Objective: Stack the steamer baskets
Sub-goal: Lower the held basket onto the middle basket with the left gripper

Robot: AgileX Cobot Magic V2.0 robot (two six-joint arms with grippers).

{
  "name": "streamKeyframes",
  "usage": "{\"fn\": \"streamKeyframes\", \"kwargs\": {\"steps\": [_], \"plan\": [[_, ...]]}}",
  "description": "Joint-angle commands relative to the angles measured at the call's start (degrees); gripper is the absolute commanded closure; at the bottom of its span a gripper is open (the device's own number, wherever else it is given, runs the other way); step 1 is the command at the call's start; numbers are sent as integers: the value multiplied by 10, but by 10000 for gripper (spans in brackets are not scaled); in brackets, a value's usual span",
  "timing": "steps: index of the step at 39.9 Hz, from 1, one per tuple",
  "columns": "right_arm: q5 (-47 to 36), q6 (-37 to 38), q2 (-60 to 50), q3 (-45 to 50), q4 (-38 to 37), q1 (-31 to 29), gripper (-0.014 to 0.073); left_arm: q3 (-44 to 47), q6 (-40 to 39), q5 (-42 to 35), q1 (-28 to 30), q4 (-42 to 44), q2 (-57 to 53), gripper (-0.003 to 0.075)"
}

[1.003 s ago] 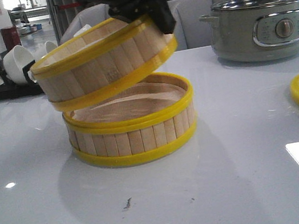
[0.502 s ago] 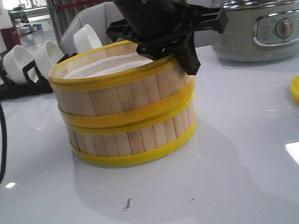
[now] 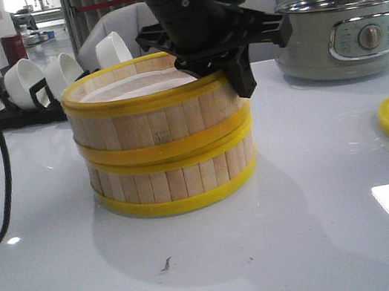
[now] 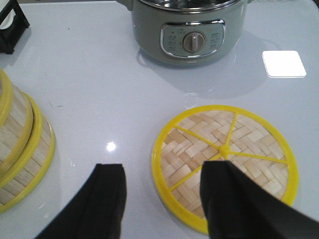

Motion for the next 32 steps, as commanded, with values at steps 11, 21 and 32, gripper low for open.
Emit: {"fn": "streamKeyframes", "kwargs": {"steps": [11,21,32], "plan": [[-35,-1,-4,-22,2,-1,148,-23,1,-36,-3,5,-37,525],[-35,-1,-4,-22,2,-1,148,-24,1,-38,-3,5,-38,316],[-33,-1,-4,-22,2,-1,148,-68,1,-23,-3,5,-41,316]]}}
